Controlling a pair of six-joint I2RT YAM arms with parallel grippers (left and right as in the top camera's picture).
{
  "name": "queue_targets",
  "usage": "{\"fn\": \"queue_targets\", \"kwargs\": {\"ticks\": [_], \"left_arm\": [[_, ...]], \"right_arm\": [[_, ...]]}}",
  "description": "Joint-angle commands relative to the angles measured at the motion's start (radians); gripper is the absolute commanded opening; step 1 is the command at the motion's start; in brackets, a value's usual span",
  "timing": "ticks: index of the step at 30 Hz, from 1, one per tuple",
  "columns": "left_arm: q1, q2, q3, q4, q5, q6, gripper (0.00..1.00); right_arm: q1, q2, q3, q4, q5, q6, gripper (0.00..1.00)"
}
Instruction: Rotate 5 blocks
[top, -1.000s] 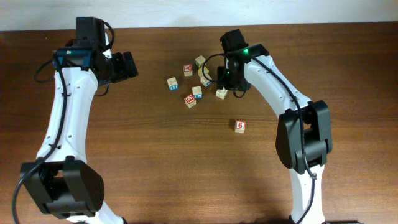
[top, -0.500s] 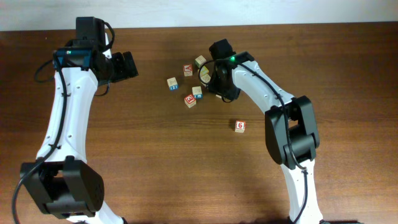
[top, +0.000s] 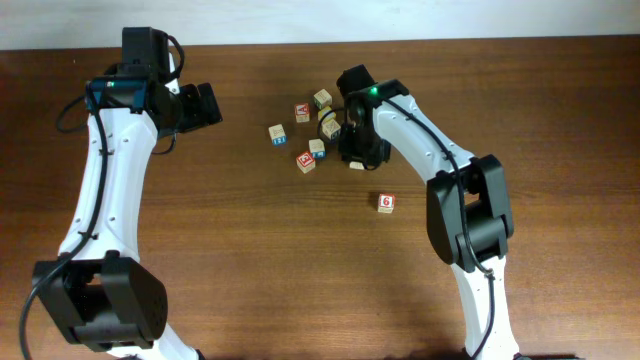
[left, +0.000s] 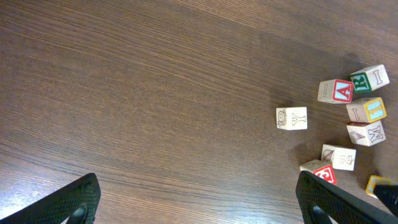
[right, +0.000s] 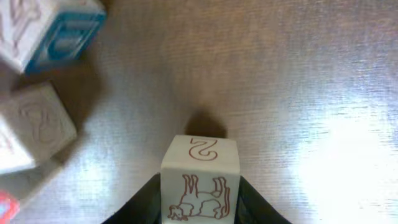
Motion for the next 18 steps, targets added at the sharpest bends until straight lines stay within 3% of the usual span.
{"fn": "queue_targets", "kwargs": {"ticks": [1, 10, 18], "left_arm": [[0.0, 0.005, 0.016, 0.001, -0.01, -0.013, 0.99], [0.0, 0.005, 0.016, 0.001, -0.01, -0.013, 0.99], [0.0, 0.005, 0.016, 0.001, -0.01, -0.013, 0.99]], "right_arm": [[0.006, 0.013, 0.039, -0.079, -0.066, -0.042, 0.35], [0.053, 0.013, 0.036, -0.266, -0.009, -0.041, 0.36], [0.071, 0.013, -0.018, -0.279, 0.03, -0.037, 0.35]]}}
